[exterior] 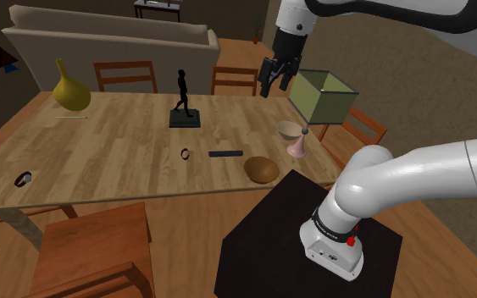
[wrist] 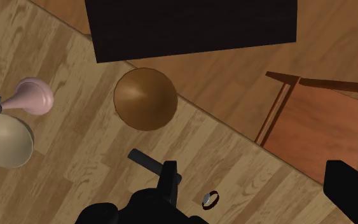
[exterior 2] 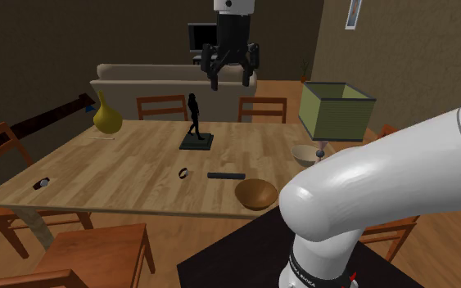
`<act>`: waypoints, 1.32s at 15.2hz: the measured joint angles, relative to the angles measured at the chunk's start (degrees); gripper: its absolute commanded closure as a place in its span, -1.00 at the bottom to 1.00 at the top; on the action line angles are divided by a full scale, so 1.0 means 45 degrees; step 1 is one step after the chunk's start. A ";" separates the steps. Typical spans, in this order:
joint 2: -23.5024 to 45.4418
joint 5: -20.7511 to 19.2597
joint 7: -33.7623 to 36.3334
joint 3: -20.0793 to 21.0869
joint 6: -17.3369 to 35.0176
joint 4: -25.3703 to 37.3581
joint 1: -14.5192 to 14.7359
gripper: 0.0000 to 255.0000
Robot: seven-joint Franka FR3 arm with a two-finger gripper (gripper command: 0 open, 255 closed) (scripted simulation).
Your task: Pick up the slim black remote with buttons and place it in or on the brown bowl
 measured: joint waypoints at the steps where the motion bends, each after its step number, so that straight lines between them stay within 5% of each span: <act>1: 0.0000 0.0000 0.0000 0.0000 0.0000 0.0000 0.0000 -1.00; 9: 0.1143 -0.0753 -0.2683 -0.1458 0.2454 -0.1515 0.0100 -1.00; 20: 0.5062 -0.1174 -0.7016 -0.3698 0.6684 -0.2140 0.0455 -1.00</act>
